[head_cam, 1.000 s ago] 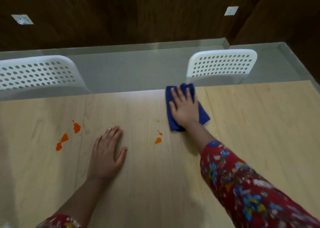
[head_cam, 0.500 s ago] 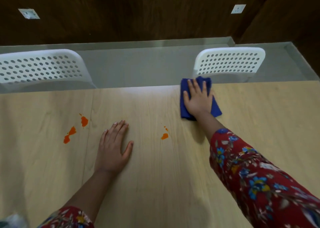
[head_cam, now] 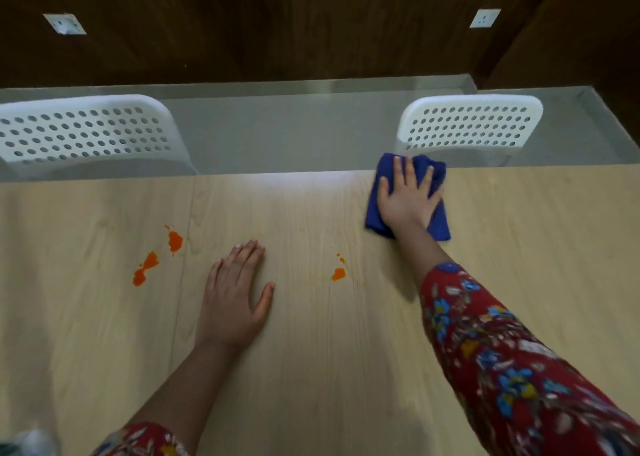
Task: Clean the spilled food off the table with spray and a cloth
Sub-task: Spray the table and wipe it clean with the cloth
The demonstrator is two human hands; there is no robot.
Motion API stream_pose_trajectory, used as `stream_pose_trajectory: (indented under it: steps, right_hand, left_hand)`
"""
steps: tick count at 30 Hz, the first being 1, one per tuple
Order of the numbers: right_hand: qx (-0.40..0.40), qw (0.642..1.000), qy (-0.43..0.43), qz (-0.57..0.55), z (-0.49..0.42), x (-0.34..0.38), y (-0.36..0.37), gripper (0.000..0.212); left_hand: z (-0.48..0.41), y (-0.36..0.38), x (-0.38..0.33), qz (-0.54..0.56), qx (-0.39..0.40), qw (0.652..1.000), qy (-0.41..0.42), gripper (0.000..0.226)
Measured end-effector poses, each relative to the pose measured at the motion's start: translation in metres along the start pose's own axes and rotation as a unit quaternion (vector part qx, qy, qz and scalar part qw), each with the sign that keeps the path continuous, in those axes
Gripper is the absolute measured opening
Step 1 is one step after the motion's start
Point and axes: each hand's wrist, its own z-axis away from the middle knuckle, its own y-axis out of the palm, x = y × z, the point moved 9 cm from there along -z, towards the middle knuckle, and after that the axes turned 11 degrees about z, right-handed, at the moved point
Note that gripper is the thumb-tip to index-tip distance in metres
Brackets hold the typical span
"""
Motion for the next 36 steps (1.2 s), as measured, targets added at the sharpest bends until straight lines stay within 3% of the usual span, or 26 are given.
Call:
stream_pose_trajectory:
  steps: [4, 7, 9, 11, 14, 16, 18, 20, 22, 24, 27, 29, 33, 36]
  right_hand:
    - [-0.018, 0.974, -0.224, 0.001, 0.077, 0.103, 0.007, 0.058]
    - [-0.015, 0.942, -0.336, 0.008, 0.152, 0.093, 0.017, 0.058]
    - [-0.009, 0.958, -0.285, 0.020, 0.144, 0.052, 0.021, 0.058]
    - [-0.021, 0.986, -0.163, 0.031, 0.110, 0.014, 0.017, 0.058]
    - [-0.014, 0.997, -0.081, 0.013, 0.064, 0.032, 0.007, 0.057]
    - [-0.011, 0.993, -0.116, 0.005, 0.065, 0.083, 0.007, 0.058]
    - [-0.019, 0.977, -0.212, -0.004, 0.107, 0.134, 0.011, 0.058]
    - [-0.012, 0.936, -0.350, 0.012, 0.179, 0.160, 0.021, 0.057]
    - [-0.002, 0.905, -0.426, 0.011, 0.209, 0.149, 0.026, 0.057]
    - [-0.027, 0.922, -0.384, 0.032, 0.177, 0.131, 0.024, 0.057]
    - [-0.020, 0.982, -0.185, 0.031, 0.091, 0.121, 0.015, 0.057]
    - [-0.010, 0.986, -0.162, 0.028, 0.065, 0.154, 0.011, 0.057]
    - [-0.017, 0.951, -0.307, 0.041, 0.111, 0.243, 0.018, 0.060]
    - [-0.014, 0.876, -0.479, 0.051, 0.200, 0.248, 0.028, 0.058]
  left_hand:
    - [0.000, -0.001, 0.001, 0.005, 0.001, 1.000, -0.007, 0.064]
    - [0.000, -0.006, -0.003, 0.031, -0.003, 1.000, 0.003, 0.063]
    - [0.004, -0.015, -0.002, 0.055, -0.013, 0.998, 0.006, 0.061]
    - [0.012, -0.031, 0.008, 0.038, -0.023, 0.999, 0.009, 0.058]
    - [0.032, -0.058, 0.044, -0.024, -0.011, 1.000, 0.012, 0.057]
    - [0.054, -0.071, 0.071, -0.046, -0.012, 0.999, -0.011, 0.059]
    - [0.068, -0.077, 0.088, -0.052, -0.024, 0.998, -0.041, 0.060]
    - [0.073, -0.078, 0.096, -0.043, -0.040, 0.996, -0.069, 0.061]
    - [0.070, -0.076, 0.099, -0.034, -0.043, 0.995, -0.080, 0.062]
    - [0.070, -0.077, 0.101, -0.032, -0.052, 0.995, -0.081, 0.063]
    - [0.072, -0.080, 0.102, -0.022, -0.074, 0.994, -0.081, 0.061]
    - [0.069, -0.081, 0.103, -0.021, -0.078, 0.994, -0.078, 0.061]
    - [0.071, -0.081, 0.106, -0.020, -0.077, 0.993, -0.085, 0.061]
    - [0.072, -0.083, 0.105, -0.016, -0.086, 0.991, -0.098, 0.061]
